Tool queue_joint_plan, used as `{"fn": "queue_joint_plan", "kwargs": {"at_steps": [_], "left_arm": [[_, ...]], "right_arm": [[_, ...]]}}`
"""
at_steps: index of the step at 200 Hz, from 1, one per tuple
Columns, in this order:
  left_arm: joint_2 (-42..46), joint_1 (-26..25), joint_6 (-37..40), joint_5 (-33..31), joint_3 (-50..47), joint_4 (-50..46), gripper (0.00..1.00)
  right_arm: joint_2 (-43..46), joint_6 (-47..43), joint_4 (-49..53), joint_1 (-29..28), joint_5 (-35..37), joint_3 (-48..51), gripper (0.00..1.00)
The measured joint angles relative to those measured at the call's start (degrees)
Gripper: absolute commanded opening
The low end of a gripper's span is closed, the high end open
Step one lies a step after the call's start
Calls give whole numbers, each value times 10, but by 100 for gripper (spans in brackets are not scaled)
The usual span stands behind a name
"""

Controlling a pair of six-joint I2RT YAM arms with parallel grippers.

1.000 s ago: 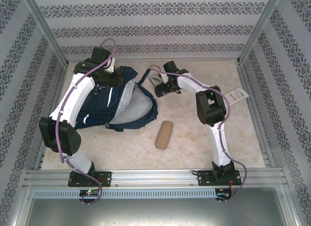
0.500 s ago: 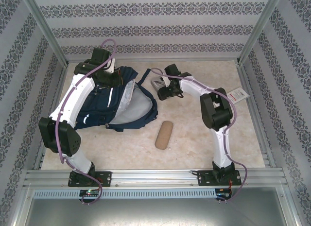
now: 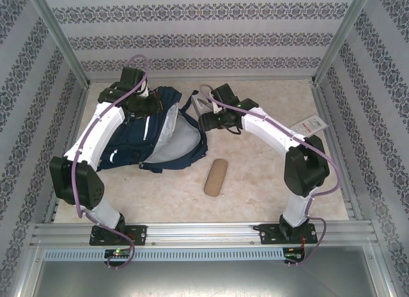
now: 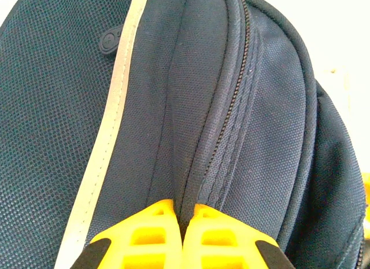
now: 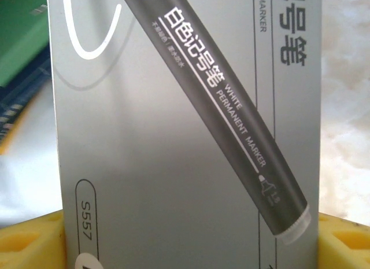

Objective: Pack the student bag

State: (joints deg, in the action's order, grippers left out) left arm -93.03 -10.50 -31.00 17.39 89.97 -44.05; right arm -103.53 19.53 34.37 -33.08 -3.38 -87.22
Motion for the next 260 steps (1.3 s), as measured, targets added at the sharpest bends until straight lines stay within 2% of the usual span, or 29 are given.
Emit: {"fn": "queue_joint_plan", "kwargs": {"at_steps": [45, 70, 124, 137, 147, 178, 260], "left_arm": [[1, -3, -52, -5, -6, 30, 0], [1, -3, -69, -7, -13, 45, 0], [9, -4, -85, -7, -32, 64, 0], [10, -4, -85, -7, -33, 66, 0], [11, -4, -85, -7, -35, 68, 0], [11, -4, -85, -7, -35, 69, 0], [12, -4, -85, -6, -35, 69, 0]], "right_arm": [[-2, 169, -10, -69, -18, 0, 82], [-32, 260, -29, -96, -29, -9, 82], [-133, 402, -57, -103, -35, -56, 83], [-156, 419, -54, -103, -35, -79, 88], [-176, 425, -50, -103, -33, -105, 98], [-215, 426, -41, -103, -34, -171, 98], [-214, 396, -38, -97, -34, -154, 98]]}}
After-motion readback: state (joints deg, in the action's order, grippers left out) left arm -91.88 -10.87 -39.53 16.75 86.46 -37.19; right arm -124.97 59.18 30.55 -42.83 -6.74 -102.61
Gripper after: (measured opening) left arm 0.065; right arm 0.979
